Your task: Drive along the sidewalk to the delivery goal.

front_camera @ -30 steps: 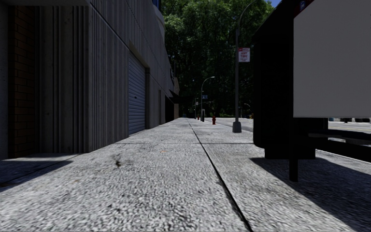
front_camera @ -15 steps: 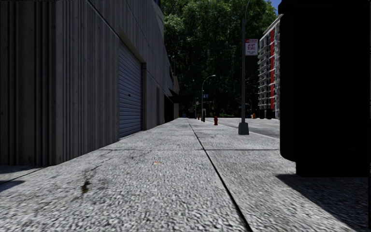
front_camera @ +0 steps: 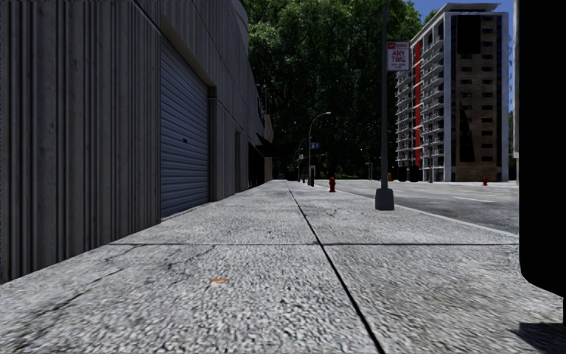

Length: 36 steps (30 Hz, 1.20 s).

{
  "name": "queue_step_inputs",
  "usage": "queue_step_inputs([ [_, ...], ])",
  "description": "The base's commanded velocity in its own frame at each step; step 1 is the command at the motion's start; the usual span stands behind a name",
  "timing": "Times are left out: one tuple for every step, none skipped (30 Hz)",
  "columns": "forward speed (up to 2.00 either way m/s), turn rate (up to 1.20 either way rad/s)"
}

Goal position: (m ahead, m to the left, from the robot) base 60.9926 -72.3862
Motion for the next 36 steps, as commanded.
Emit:
queue_step_inputs([
  [2.00,0.00],
  [2.00,0.00],
  [2.00,0.00],
  [2.00,0.00],
  [2.00,0.00],
  [2.00,0.00],
  [2.00,0.00],
  [2.00,0.00],
  [2.00,0.00],
  [2.00,0.00],
  [2.00,0.00],
  [2.00,0.00],
  [2.00,0.00],
  [2.00,0.00],
  [2.00,0.00],
  [2.00,0.00],
  [2.00,0.00],
  [2.00,0.00],
  [2.00,0.00],
  [2.00,0.00],
  [2.00,0.00],
  [2.00,0.00],
  [2.00,0.00],
  [2.00,0.00],
  [2.00,0.00],
  [2.00,0.00],
  [2.00,0.00],
  [2.00,0.00],
  [2.00,0.00],
  [2.00,0.00],
  [2.00,0.00],
  [2.00,0.00],
  [2.00,0.00],
  [2.00,0.00],
  [2.00,0.00],
  [2.00,0.00],
])
